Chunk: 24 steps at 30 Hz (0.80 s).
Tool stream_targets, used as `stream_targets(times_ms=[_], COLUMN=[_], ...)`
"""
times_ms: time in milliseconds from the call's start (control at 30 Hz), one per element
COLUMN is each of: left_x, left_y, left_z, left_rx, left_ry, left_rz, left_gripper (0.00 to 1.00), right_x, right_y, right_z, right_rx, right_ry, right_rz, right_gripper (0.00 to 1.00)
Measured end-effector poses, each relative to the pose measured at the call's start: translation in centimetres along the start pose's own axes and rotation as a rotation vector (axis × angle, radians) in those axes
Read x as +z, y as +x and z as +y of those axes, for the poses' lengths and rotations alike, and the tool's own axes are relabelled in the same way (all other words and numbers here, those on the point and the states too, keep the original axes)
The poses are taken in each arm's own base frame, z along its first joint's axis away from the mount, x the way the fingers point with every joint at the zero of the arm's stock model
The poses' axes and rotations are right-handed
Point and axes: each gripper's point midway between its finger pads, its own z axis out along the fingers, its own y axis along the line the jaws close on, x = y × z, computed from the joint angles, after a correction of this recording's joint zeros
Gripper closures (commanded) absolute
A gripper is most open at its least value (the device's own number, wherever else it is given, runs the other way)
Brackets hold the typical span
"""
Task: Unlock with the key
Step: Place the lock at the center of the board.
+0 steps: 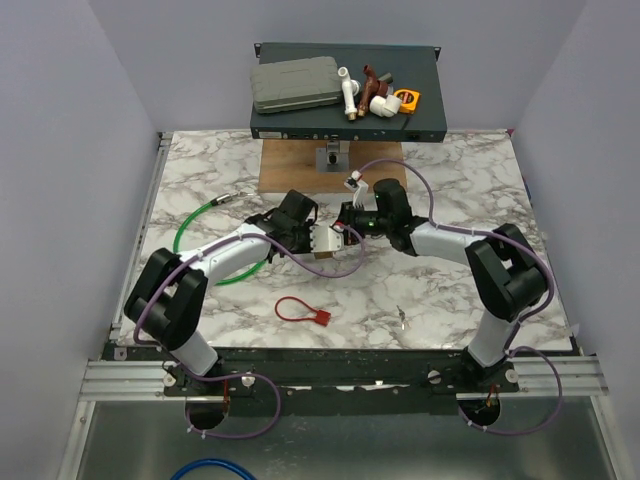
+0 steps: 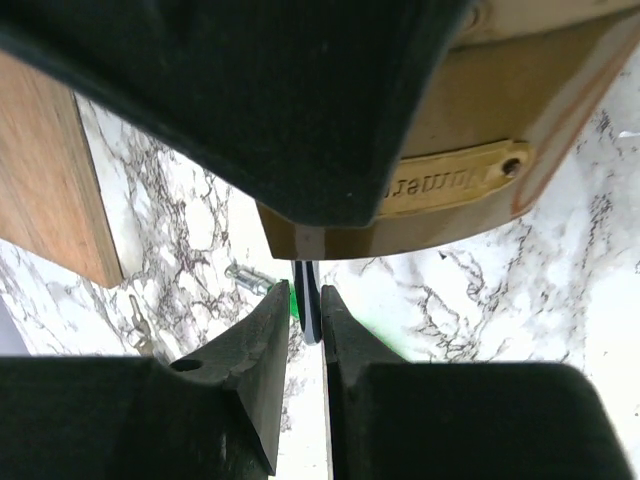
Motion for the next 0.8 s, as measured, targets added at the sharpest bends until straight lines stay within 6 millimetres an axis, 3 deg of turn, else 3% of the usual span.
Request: stream_targets(times_ms=[367, 800], left_x=[1.9, -0.6], left_y=[-0.2, -1.8], left_z=[-1.5, -1.7], left_rx=[-0.024, -0.079], left_ry=[0.052, 0.083], left_rz=[0.017, -0.054], left_gripper=[0.77, 0.77], right_x=[0.9, 0.8], right_y=[1.9, 2.8], right_z=[-2.3, -2.8], right_rx=[0.030, 0.021], right_ry=[0.030, 0.037], right_rz=[0.011, 0.011], right_gripper=[0.99, 0.99])
